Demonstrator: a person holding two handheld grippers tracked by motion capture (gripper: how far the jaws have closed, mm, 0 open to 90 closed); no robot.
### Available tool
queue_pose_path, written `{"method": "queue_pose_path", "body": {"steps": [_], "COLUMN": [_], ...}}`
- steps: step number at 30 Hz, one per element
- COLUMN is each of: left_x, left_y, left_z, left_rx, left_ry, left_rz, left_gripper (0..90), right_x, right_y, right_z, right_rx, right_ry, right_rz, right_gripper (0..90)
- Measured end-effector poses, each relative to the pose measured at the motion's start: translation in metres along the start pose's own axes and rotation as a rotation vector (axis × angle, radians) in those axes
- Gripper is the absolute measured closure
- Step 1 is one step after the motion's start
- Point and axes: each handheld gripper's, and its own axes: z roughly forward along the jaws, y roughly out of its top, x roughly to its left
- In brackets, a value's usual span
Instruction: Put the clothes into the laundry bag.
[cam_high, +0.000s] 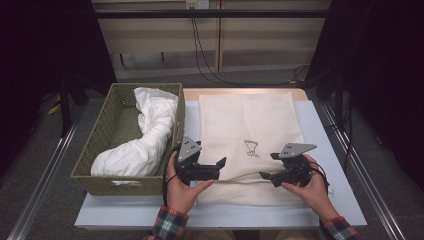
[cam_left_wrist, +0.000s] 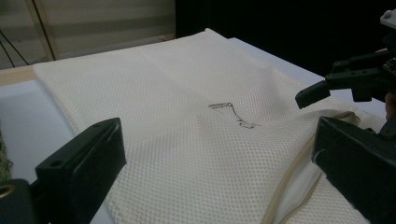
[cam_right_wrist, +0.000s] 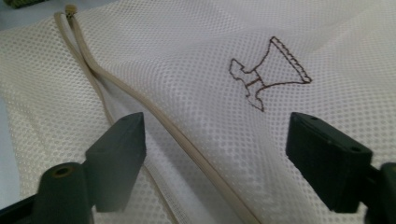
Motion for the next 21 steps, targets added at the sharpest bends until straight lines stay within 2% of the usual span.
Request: {"method": "queue_pose_path", "body": {"steps": [1, 5, 16, 18, 20, 21], "left_x": [0.001, 0.001, 0.001, 0.001, 0.001, 0.001], "left_y": [0.000, 0.000, 0.001, 0.001, 0.002, 0.001], "left_z": [-0.001, -0.001, -0.002, -0.002, -0.002, -0.002], "left_rx": [0.010, 0.007, 0.004, -0.003, -0.004, -0.002], "left_ry": [0.008, 0.008, 0.008, -0.001, -0.002, -0.003], "left_rz": [0.016, 0.009, 0.011, 0.010, 0.014, 0.017], "left_gripper": [2.7, 2.7, 2.8, 2.9, 2.9, 2.9], "right_x": [0.002, 0.003, 0.005, 0.005, 0.005, 0.004], "right_y": [0.000, 0.001, 0.000, 0.000, 0.000, 0.000], "right_z": [0.004, 0.015, 0.029, 0.031, 0.033, 0.035], "right_rx": [0.013, 0.034, 0.066, 0.077, 0.083, 0.082], "right_ry": [-0.005, 0.001, 0.004, 0.008, -0.009, 0.003], "right_rz": [-0.016, -0.028, -0.047, -0.054, -0.055, -0.063], "right_gripper": [24.3, 28.0, 31.0, 33.9, 35.5, 39.7]}}
